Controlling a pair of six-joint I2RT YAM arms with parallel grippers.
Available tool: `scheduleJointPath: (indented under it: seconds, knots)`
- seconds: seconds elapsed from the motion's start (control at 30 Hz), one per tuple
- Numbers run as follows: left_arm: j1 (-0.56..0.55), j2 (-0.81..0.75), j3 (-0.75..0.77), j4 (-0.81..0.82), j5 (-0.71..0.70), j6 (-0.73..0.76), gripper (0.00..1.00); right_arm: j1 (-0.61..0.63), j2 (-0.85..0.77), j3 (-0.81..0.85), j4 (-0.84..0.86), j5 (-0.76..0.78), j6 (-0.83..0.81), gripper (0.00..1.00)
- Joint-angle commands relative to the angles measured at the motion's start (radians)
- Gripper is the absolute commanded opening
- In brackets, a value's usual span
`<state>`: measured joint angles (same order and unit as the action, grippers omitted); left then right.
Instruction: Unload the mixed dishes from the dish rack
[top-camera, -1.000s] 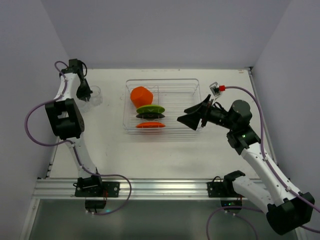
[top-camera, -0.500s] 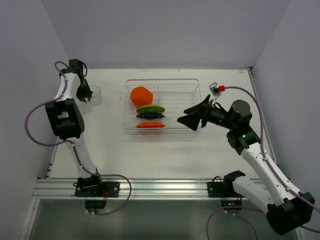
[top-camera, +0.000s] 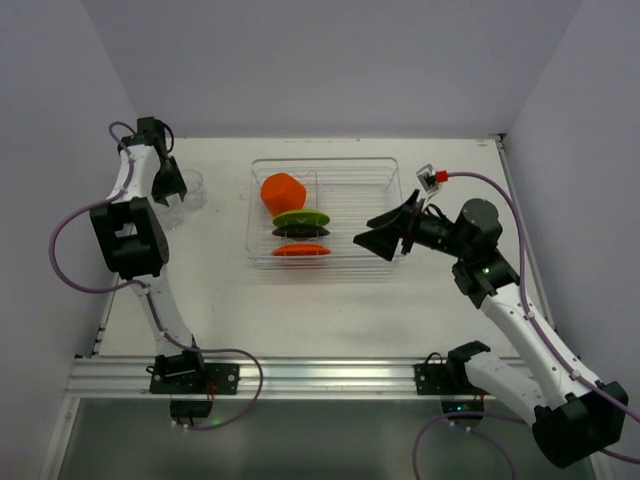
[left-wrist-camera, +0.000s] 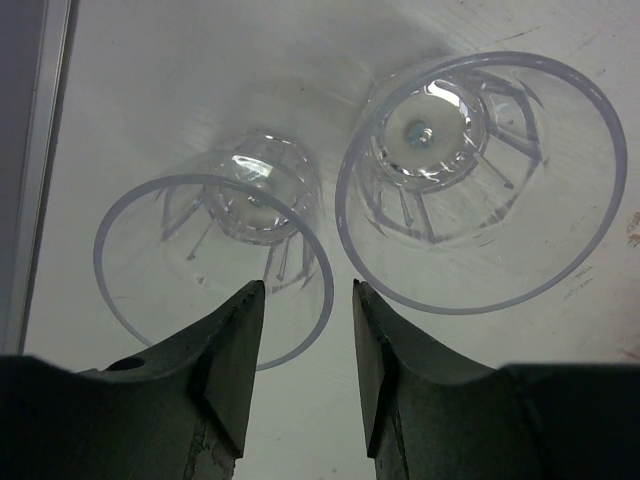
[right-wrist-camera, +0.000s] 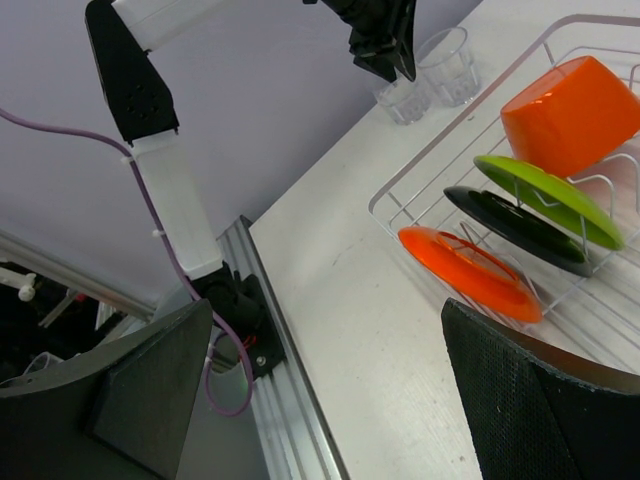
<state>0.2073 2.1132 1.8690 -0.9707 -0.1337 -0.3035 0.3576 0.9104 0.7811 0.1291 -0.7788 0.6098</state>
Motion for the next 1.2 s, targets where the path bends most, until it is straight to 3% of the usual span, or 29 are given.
scheduleJointPath:
  seconds: [0.0,0.53,0.63,0.73,0.83,1.0,1.17]
  knots:
    - [0.006,-0.077,0.065,-0.026,0.012,0.001,0.45,-0.005,0.005,0.001,0.037,-0.027,-0.007,0.99]
    - [0.000,-0.278,0.039,-0.048,0.134,0.032,0.50,-0.005,0.059,0.032,0.009,-0.031,-0.024,0.99]
    - [-0.019,-0.350,-0.011,-0.022,0.167,0.037,0.59,-0.005,0.074,0.043,-0.003,-0.036,-0.031,0.99]
    - [-0.019,-0.455,-0.097,0.058,0.227,0.040,0.78,-0.005,0.085,0.055,-0.025,-0.039,-0.048,0.99]
    - [-0.019,-0.551,-0.177,0.127,0.317,0.026,0.90,-0.003,0.100,0.064,-0.034,-0.040,-0.053,0.99]
    - [-0.023,-0.679,-0.280,0.176,0.390,0.012,1.00,-0.002,0.116,0.072,-0.048,-0.045,-0.068,0.99]
    - [-0.025,-0.832,-0.422,0.247,0.462,0.014,1.00,0.012,0.156,0.128,-0.118,-0.022,-0.111,0.99]
